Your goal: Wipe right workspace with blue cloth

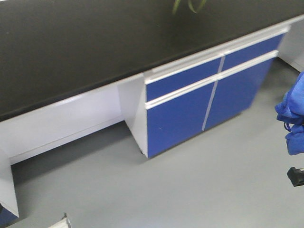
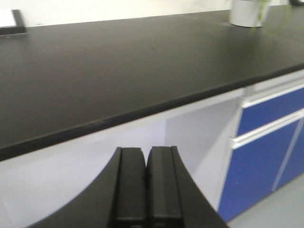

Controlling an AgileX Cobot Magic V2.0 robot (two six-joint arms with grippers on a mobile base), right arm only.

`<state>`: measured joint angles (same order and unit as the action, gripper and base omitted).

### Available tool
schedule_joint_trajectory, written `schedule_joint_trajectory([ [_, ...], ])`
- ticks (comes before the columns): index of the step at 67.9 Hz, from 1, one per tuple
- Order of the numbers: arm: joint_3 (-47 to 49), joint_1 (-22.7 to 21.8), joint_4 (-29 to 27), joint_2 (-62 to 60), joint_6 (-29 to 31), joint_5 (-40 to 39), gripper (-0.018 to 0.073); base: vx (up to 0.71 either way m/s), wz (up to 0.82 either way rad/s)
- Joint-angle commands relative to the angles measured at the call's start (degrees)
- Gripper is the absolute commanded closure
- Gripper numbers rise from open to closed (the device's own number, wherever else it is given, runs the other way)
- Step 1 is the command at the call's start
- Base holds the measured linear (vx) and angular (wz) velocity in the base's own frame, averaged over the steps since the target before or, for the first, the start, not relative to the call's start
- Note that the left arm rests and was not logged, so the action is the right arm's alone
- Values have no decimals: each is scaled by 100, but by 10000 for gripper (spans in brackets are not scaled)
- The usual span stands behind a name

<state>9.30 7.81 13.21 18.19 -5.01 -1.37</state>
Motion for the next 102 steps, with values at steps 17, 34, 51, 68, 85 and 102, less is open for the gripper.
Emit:
schedule_joint_trajectory([
  [17, 182, -24, 25, 71, 29, -523, 567, 37, 52],
  [34, 182, -24, 25, 71, 29, -523, 567, 37, 55],
  [51, 182, -24, 25, 71, 29, -523, 567, 33, 48],
  [68, 182, -24, 25, 71, 29, -523, 567, 25, 27],
  [85, 182, -24, 25, 71, 29, -523, 567, 15, 4],
  [102, 182, -24, 25, 71, 29, -523, 567, 7, -1],
])
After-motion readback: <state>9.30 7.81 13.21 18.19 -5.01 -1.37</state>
